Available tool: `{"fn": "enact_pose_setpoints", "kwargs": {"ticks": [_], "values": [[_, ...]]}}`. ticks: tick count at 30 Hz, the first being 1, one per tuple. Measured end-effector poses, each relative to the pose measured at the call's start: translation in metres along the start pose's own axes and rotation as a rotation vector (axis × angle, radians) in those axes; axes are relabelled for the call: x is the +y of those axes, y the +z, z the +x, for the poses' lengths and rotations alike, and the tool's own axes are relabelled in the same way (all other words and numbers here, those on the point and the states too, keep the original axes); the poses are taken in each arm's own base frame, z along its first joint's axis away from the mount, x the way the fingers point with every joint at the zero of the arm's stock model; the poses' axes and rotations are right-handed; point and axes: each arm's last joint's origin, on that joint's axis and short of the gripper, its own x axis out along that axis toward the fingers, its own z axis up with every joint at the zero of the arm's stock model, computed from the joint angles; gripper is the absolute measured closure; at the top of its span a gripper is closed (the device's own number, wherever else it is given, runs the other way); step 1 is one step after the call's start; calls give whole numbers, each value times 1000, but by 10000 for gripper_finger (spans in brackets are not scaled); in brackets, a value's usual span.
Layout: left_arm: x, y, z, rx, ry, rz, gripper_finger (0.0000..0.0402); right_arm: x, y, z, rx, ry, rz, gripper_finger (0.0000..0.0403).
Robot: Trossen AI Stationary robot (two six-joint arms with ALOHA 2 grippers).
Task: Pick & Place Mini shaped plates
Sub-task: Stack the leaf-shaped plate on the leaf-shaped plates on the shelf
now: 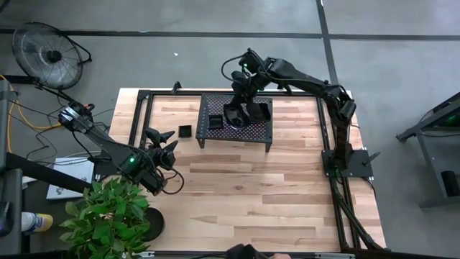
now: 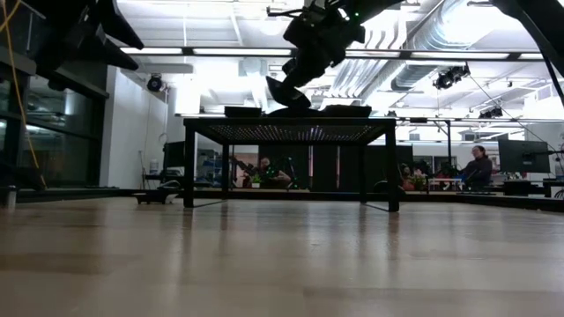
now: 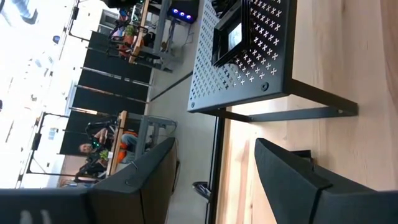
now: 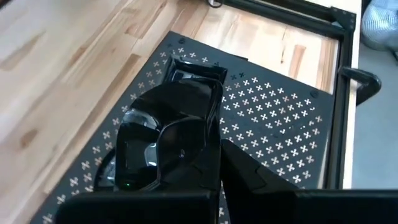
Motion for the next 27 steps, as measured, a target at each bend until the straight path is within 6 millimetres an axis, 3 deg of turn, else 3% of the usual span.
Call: {"fn": "enact_pose_setpoints", "kwargs": {"ticks": [27], "values": [[-1, 1, 0, -5, -2, -12, 189, 5, -5, 4, 49, 51, -5, 403]]}}
